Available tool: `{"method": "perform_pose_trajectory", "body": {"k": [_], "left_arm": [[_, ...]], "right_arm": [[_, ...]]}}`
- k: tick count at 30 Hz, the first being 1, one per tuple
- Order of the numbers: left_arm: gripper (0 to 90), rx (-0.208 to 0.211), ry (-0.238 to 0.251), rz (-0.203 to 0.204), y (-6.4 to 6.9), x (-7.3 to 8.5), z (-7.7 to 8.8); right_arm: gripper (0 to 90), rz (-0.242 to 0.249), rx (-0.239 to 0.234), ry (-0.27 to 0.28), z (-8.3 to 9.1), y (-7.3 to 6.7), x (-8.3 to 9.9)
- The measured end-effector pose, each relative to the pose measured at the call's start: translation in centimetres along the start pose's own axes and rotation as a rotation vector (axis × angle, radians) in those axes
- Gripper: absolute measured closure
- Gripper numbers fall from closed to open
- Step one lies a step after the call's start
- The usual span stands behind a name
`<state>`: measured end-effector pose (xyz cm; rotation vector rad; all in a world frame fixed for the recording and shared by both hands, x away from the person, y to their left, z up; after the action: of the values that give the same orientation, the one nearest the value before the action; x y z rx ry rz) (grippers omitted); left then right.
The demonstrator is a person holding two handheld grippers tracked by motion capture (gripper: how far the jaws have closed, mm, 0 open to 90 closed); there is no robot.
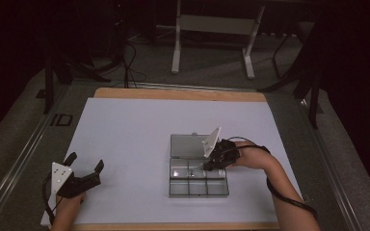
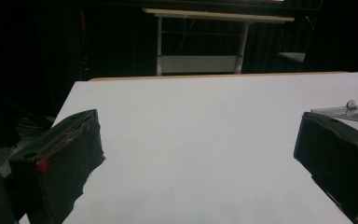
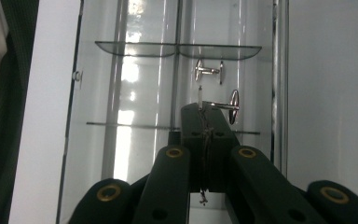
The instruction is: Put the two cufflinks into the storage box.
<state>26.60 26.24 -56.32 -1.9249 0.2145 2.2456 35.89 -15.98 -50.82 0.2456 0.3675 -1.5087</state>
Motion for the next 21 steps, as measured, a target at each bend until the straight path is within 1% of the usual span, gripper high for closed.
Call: {"method": "perform_pose_trajectory", "body": {"k": [2,3,6,10,11,15,21], "left_arm": [[1.5,0.000,0.000,0.000,0.0,0.0,0.0],[1.5,-0.001,0.000,0.000,0.0,0.0,0.0],[1.6,0.000,0.000,0.000,0.0,0.0,0.0],[1.5,0.000,-0.001,0.001,0.0,0.0,0.0],[1.5,0.000,-0.001,0.001,0.0,0.0,0.0],[1.5,0.000,-0.001,0.000,0.0,0.0,0.0],[1.6,0.002,-0.001,-0.005,0.0,0.0,0.0]], "right_arm": [[89.2,0.009,-0.006,0.023,-0.1,0.1,-0.2],[89.2,0.005,-0.008,0.029,-0.1,0.2,-0.3],[89.2,0.004,-0.007,0.037,-0.3,0.3,-0.5],[89.2,0.006,-0.017,0.000,-1.2,0.5,-0.6],[89.2,0.011,-0.019,-0.002,-1.4,0.6,-0.6],[89.2,-0.003,-0.028,-0.003,-2.0,0.9,-0.7],[89.2,-0.018,-0.035,-0.041,-3.1,1.2,-0.6]]}}
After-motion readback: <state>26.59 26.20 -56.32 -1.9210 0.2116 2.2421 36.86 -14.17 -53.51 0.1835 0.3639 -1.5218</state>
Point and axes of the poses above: each handheld gripper's, and its own axes: z roughly backward along the jaws, x roughly out of its underside, y roughly to its right, the point moved 4 cm from there along -z, roughly forward along the jaws, and after that the axes turned 3 degrees about -z, right-handed, at the moved point
